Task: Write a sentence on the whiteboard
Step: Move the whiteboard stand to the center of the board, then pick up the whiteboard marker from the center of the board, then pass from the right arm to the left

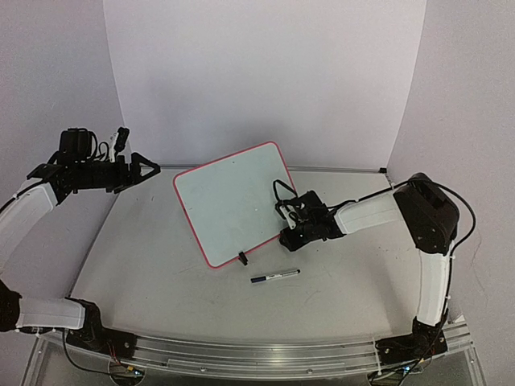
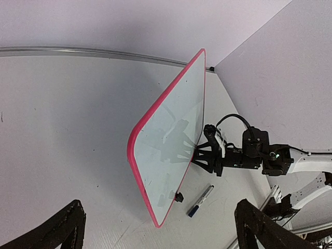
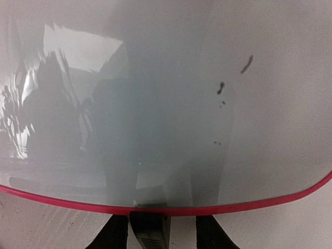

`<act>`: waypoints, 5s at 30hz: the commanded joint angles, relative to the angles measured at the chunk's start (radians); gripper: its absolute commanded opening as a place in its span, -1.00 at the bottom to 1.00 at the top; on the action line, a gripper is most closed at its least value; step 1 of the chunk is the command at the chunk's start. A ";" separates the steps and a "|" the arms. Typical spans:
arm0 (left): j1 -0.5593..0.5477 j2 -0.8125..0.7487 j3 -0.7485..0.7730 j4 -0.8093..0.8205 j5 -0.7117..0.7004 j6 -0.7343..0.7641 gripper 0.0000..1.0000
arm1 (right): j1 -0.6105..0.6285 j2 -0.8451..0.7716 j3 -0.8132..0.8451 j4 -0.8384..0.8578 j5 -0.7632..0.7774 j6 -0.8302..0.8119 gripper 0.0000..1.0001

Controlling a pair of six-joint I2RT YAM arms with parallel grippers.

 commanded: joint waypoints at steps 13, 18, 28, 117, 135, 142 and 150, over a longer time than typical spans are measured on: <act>0.005 -0.040 -0.025 -0.032 -0.054 0.011 0.99 | -0.003 -0.027 -0.039 0.039 0.163 0.099 -0.85; 0.005 -0.038 -0.044 -0.025 -0.065 0.024 0.99 | 0.002 -0.090 -0.109 0.010 0.249 0.198 -1.00; 0.006 -0.030 -0.103 -0.005 -0.083 0.058 0.99 | 0.066 -0.199 -0.218 -0.085 0.404 0.467 -1.00; -0.544 0.055 -0.421 0.460 0.028 -0.326 0.83 | 0.351 -0.399 0.003 -0.294 -0.259 -0.117 -1.00; -0.686 0.255 -0.333 0.665 0.086 -0.385 -0.21 | 0.393 -0.444 0.055 -0.328 -0.303 -0.126 -1.00; -0.706 0.294 -0.311 0.670 0.107 -0.386 -0.33 | 0.393 -0.443 0.060 -0.329 -0.303 -0.137 -1.00; -0.717 0.315 -0.310 0.693 0.122 -0.392 -0.99 | 0.393 -0.443 0.051 -0.329 -0.279 -0.140 -1.00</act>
